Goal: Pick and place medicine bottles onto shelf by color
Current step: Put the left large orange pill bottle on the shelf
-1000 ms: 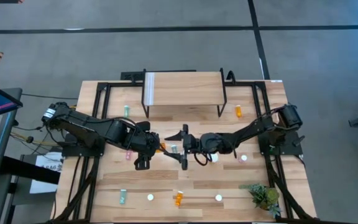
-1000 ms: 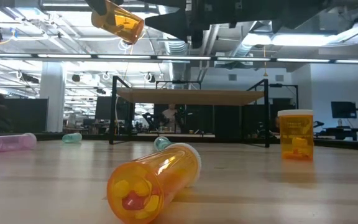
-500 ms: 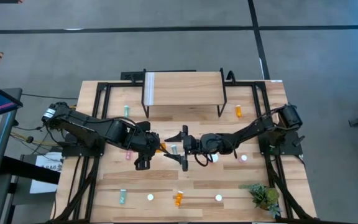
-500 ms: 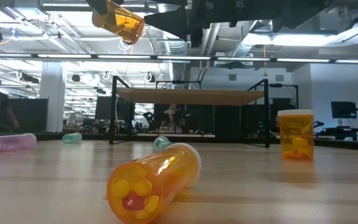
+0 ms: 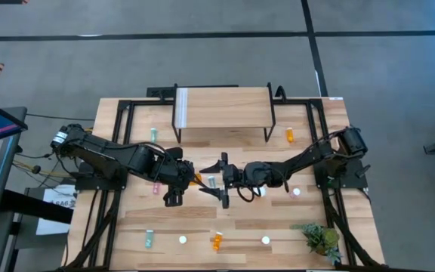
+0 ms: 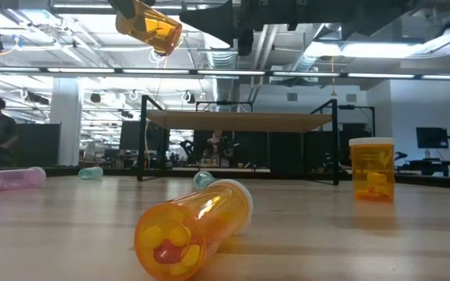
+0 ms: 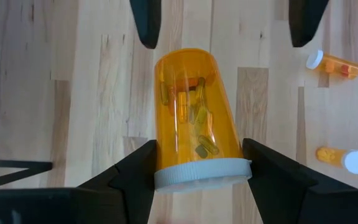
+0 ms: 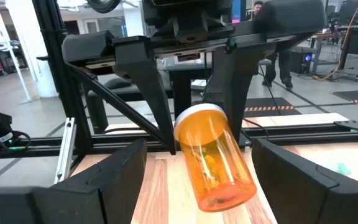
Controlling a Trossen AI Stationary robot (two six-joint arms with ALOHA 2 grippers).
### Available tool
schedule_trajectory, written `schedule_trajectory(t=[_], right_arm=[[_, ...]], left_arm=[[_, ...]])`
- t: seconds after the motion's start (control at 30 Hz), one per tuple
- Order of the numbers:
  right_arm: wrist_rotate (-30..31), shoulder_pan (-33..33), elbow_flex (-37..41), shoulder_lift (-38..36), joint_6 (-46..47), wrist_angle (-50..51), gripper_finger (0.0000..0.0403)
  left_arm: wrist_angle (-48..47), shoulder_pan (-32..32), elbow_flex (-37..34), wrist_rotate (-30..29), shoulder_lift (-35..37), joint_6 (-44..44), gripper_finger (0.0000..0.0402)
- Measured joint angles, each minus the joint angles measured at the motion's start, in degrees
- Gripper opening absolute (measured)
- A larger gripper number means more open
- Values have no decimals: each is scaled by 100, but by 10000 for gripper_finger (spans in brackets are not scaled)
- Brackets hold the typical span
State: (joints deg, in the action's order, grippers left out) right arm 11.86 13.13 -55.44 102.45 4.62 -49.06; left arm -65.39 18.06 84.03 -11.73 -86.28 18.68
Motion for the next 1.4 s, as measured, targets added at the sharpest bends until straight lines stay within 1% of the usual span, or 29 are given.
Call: schedule_trajectory(t=[0.23,0.6,0.77,1.03,1.4], right_arm=[[-1,-2,0,0,-2,2,315],[-5,0,0,0,-13,-4,315],[-264,0,0,0,78,0,315],[-278,0,0,-2,160,239,315],[-157,-11,2,-4,302,461,350]], left_arm=[[10,0,0,1,0,0,206],[306,70,0,97,0,-153,206],[302,68,0,90,0,-171,206],[332,74,0,90,0,-195,206],[396,187,0,86,0,-217,206]])
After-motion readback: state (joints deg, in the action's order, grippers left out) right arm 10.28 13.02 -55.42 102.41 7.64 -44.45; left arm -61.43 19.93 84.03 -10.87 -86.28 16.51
